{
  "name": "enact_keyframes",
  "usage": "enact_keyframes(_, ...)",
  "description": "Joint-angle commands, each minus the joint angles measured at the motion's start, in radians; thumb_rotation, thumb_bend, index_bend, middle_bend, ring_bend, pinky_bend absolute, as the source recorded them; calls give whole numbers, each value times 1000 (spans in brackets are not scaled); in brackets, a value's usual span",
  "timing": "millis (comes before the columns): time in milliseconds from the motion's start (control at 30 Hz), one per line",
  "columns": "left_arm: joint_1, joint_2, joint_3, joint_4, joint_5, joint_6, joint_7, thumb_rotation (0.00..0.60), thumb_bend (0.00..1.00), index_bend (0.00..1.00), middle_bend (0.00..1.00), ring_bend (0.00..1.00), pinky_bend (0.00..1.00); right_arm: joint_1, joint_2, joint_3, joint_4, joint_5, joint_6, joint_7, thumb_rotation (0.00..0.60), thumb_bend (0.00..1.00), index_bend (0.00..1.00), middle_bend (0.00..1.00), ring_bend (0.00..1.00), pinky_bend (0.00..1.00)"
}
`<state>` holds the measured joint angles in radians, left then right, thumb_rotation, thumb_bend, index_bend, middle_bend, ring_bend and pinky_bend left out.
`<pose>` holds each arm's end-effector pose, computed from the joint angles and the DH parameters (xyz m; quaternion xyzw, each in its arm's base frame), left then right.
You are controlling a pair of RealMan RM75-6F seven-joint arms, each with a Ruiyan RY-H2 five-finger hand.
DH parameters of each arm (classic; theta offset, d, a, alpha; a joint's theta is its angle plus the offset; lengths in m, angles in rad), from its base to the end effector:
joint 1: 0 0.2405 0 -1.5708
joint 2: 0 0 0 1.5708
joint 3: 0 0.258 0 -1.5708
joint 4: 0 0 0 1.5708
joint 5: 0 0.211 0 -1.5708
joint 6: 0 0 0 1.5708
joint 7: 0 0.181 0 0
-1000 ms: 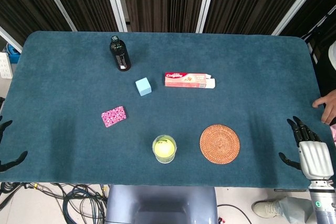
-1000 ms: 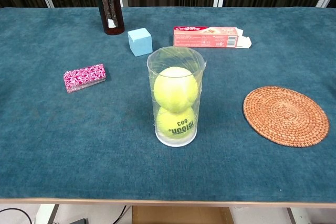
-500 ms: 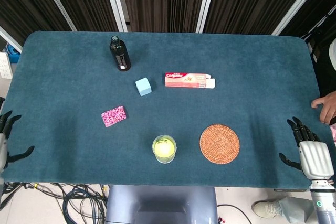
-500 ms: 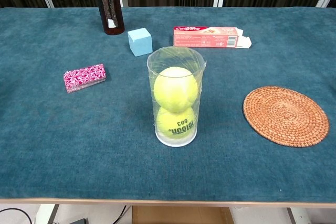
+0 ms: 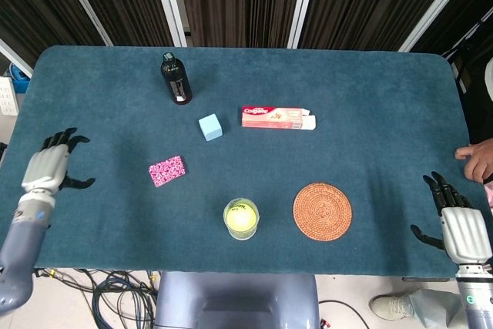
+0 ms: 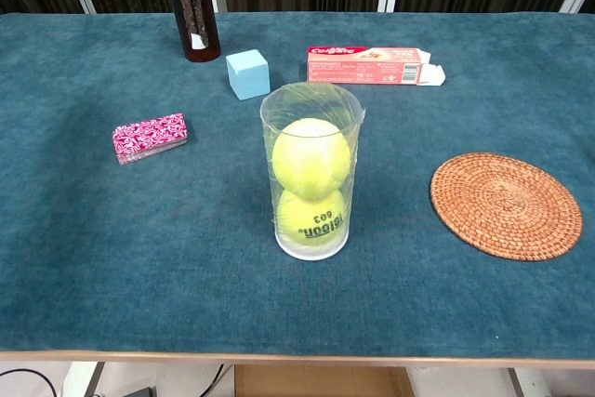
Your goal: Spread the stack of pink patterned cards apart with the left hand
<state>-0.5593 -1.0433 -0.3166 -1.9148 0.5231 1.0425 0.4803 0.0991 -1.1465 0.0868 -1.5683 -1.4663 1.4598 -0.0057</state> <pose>-0.2373 0.3574 0.1331 -0.5612 -0.5394 -0.2804 0.5616 -0.3198 -0.2310 0.1591 0.5862 -0.3822 0.3866 0.6007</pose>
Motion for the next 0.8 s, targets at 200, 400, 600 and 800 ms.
enact_keyframes(200, -298, -141, -15, 21, -443, 67, 253, 600, 185, 304, 107, 0, 35, 0, -1, 3, 4, 7, -1, 5, 600, 174, 93, 53, 150, 279)
enact_keyframes(400, -382, -227, -33, 82, -606, 121, 293, 600, 216, 325, 107, 0, 34, -1, 2, 2, 6, 6, -3, 13, 600, 174, 93, 53, 150, 279)
enact_keyframes(600, -410, -288, -52, 132, -666, 174, 285, 600, 216, 335, 108, 0, 35, -4, 3, 5, 12, 14, -1, 27, 600, 174, 93, 53, 150, 279)
enact_keyframes(800, -429, -312, -62, 158, -670, 169, 299, 600, 216, 359, 110, 0, 33, -5, 3, 4, 14, 11, 0, 30, 600, 174, 93, 53, 150, 279)
